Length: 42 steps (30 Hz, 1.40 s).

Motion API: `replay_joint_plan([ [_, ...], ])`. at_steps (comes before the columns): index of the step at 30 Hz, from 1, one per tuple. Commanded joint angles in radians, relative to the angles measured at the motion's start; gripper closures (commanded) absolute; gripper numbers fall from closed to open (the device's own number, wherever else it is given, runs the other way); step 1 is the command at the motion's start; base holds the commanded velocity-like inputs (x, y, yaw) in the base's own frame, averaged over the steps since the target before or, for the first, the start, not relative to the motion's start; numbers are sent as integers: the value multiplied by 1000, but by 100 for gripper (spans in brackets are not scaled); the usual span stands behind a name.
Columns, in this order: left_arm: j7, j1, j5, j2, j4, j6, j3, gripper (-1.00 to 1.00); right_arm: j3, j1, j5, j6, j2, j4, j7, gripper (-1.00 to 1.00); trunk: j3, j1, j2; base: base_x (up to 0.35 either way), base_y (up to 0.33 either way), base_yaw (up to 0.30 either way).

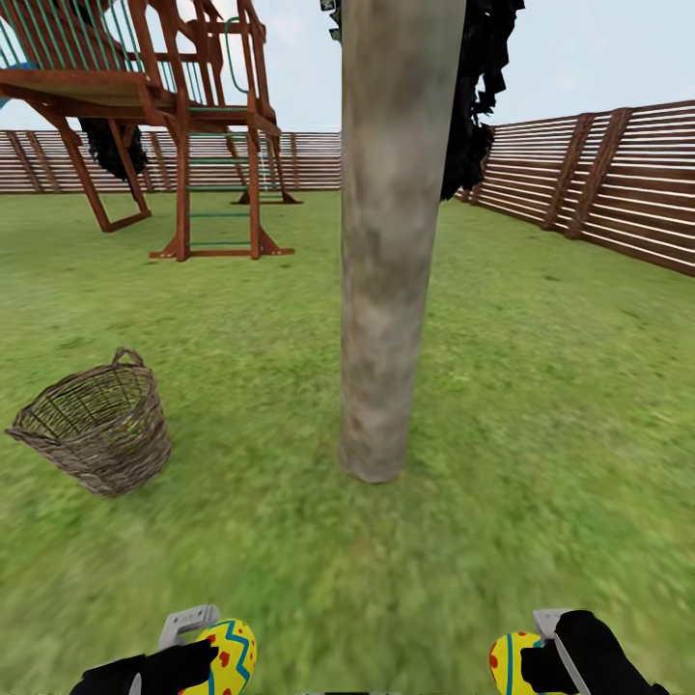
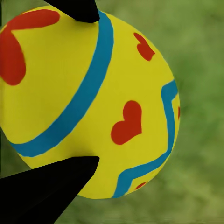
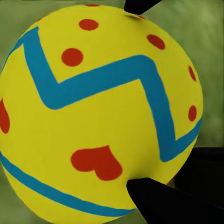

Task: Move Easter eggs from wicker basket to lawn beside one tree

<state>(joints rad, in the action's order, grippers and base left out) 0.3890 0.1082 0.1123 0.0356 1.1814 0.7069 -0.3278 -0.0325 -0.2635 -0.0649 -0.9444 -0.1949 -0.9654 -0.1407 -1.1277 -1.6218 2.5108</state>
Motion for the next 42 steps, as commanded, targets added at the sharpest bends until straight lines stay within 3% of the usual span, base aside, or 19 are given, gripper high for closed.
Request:
replay_joint_plan([
  [1,10,1,10,1,1,3,-4,100,-1,0,-7,-4,0,-1,-8,100,-5,0,1,0,0,0],
  [17,10,1,10,1,3,3,-5,100,-1,0,-7,-5,0,-1,-8,100,-67,-7,4,0,0,0],
  [24,13,1,9,-3,51,2,-7,100,-1,0,-7,-4,0,-1,-8,100,-67,-7,4,42,0,0],
  [42,13,1,9,-5,46,3,-7,100,0,0,-7,-5,0,-1,-8,100,-67,-7,4,327,4,0],
])
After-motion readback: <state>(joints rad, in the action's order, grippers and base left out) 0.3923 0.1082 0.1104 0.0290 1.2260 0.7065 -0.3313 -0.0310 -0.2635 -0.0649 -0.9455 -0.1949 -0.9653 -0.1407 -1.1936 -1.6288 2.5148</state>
